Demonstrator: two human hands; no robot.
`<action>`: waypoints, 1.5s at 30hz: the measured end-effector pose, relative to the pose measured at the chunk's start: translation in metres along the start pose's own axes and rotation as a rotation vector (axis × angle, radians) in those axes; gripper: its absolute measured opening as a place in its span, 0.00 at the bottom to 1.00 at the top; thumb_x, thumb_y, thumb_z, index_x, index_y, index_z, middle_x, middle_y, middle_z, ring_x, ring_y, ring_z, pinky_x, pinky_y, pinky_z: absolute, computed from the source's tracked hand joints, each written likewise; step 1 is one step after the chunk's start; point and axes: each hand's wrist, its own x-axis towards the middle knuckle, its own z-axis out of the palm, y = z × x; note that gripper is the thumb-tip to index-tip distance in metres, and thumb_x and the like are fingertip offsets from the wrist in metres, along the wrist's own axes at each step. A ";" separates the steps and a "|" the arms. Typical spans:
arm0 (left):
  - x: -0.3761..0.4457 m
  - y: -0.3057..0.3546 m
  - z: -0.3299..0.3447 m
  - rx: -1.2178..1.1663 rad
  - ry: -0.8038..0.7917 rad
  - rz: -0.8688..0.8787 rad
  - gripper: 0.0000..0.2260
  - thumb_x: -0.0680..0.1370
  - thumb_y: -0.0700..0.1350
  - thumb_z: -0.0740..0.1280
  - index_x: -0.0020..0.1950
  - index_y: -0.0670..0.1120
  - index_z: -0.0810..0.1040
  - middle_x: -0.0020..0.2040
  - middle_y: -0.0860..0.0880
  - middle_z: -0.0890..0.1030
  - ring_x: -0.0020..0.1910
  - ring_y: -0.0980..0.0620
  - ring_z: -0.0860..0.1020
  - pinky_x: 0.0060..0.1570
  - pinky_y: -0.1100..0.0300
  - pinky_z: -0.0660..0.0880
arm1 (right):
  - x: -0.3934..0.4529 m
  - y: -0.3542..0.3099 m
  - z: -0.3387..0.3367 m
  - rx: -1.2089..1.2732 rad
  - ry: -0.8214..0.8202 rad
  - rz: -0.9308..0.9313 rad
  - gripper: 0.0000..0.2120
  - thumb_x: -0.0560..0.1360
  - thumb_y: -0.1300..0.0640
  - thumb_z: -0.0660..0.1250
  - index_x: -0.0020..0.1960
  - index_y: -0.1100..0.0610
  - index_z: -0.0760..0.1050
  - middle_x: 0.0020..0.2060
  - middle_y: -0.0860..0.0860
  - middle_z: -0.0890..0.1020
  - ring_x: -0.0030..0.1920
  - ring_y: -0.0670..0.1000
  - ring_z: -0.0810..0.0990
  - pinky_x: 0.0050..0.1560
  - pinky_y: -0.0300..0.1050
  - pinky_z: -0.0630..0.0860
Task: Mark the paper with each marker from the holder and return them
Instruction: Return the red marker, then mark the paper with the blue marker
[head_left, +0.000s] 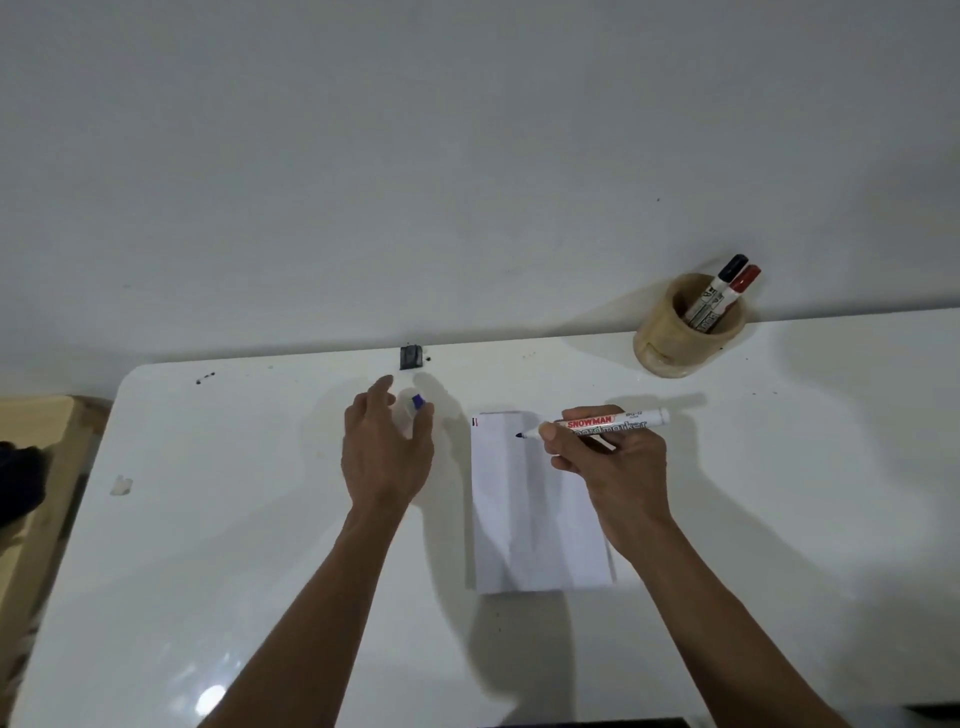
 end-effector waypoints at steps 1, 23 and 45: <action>-0.013 -0.001 0.000 0.012 0.052 0.053 0.22 0.77 0.54 0.67 0.70 0.48 0.71 0.62 0.47 0.78 0.64 0.46 0.74 0.58 0.47 0.74 | 0.002 0.000 0.001 -0.009 -0.004 -0.016 0.09 0.69 0.69 0.79 0.42 0.60 0.81 0.35 0.55 0.86 0.36 0.53 0.86 0.38 0.44 0.83; -0.075 -0.043 0.042 0.431 -0.002 0.575 0.20 0.81 0.54 0.58 0.71 0.51 0.74 0.74 0.48 0.73 0.74 0.44 0.68 0.71 0.36 0.61 | 0.054 0.046 0.031 -0.486 -0.178 -0.262 0.09 0.68 0.64 0.79 0.36 0.64 0.78 0.34 0.56 0.86 0.33 0.53 0.84 0.32 0.47 0.77; -0.072 -0.046 0.047 0.407 0.062 0.598 0.18 0.81 0.51 0.59 0.70 0.51 0.76 0.72 0.47 0.75 0.73 0.43 0.70 0.70 0.35 0.62 | 0.060 0.054 0.037 -0.548 -0.141 -0.259 0.11 0.68 0.60 0.80 0.35 0.61 0.79 0.33 0.52 0.86 0.34 0.49 0.83 0.35 0.45 0.78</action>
